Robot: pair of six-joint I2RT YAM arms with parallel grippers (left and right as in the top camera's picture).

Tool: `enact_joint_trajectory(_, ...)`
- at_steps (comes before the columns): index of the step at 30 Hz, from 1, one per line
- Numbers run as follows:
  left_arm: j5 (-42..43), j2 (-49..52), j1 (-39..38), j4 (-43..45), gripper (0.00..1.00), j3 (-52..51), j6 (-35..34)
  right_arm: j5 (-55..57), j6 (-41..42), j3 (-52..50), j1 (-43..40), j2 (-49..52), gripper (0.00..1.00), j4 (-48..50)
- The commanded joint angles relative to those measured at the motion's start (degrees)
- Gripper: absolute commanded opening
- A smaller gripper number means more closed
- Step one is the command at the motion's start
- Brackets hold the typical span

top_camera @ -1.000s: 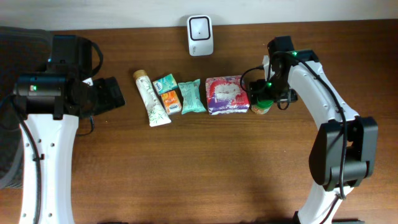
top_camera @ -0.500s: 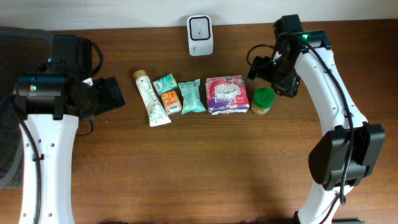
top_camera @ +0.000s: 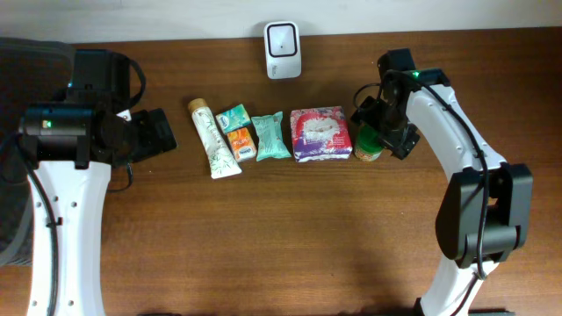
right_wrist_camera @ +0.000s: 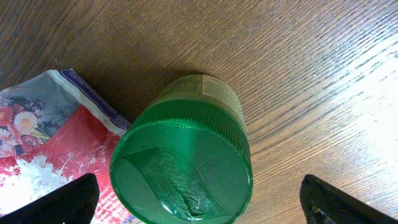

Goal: Scan the item barcode
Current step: 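Grasp the green-lidded jar with the right gripper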

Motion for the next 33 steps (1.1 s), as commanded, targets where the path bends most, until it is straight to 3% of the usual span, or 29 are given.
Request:
enact_joint_trajectory(1,-0.26,-0.70,0.15,0.09,0.99,0.31,-0.74,0.57,1.64,-0.85,0.31,0.63,0.99,0.35)
enact_joint_trajectory(4,-0.26,-0.70,0.15,0.09,0.99,0.31,-0.76,0.55,1.77,-2.14,0.31,0.68,1.00,1.03)
enact_joint_trajectory(10,-0.26,-0.70,0.15,0.11,0.99,0.31,-0.74,0.33,1.51,-4.20,0.35,0.68,0.83,2.89)
enact_joint_trajectory(13,-0.26,-0.70,0.15,0.09,0.99,0.31,-0.76,0.28,-10.21,-3.65,0.33,0.66,0.74,3.37)
enact_joint_trajectory(17,-0.26,-0.70,0.15,0.11,0.99,0.31,-0.74,-4.48,-31.36,-0.61,0.35,0.63,0.69,2.12)
enact_joint_trajectory(19,-0.26,-0.70,0.15,0.09,0.99,0.31,-0.76,-4.90,-37.66,0.50,0.35,0.61,0.65,0.70)
enact_joint_trajectory(25,-0.26,-0.70,0.15,0.09,0.99,0.31,-0.76,-3.50,-46.58,0.59,0.28,0.63,0.66,-2.62)
enact_joint_trajectory(27,-0.26,-0.70,0.15,0.09,0.99,0.31,-0.76,2.32,-47.36,0.59,0.28,0.63,0.66,-3.41)
enact_joint_trajectory(28,-0.26,-0.70,0.15,0.11,0.99,0.31,-0.76,2.67,-48.78,0.59,0.28,0.63,0.69,-3.69)
enact_joint_trajectory(30,-0.26,-0.70,0.15,0.09,0.99,0.31,-0.74,2.14,-44.30,2.36,0.28,0.61,0.99,-5.09)
enact_joint_trajectory(33,-0.26,-0.70,0.15,0.11,0.99,0.31,-0.76,0.31,-32.30,7.80,0.28,0.61,0.98,-8.81)
